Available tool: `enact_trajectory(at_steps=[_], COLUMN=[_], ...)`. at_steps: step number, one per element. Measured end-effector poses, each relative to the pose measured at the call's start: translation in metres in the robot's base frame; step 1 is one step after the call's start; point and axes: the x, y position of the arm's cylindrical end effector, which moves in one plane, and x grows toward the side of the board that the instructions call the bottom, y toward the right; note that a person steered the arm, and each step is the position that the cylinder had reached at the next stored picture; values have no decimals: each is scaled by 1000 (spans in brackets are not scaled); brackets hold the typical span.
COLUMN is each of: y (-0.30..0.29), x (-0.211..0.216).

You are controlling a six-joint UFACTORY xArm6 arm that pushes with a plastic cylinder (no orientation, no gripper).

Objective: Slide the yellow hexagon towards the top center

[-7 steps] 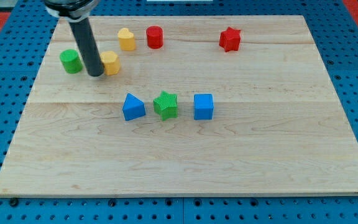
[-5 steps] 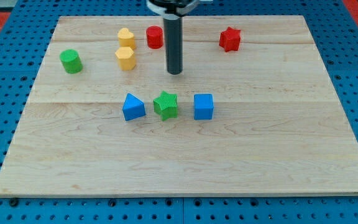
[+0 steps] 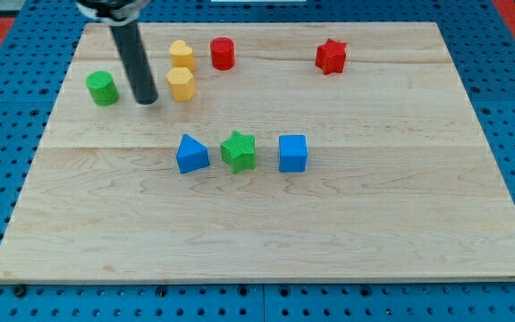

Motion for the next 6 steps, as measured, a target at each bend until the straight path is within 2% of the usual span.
enact_trajectory(at_steps=[3,4,6], y=[115,110,11], x=[-6,-4,-7])
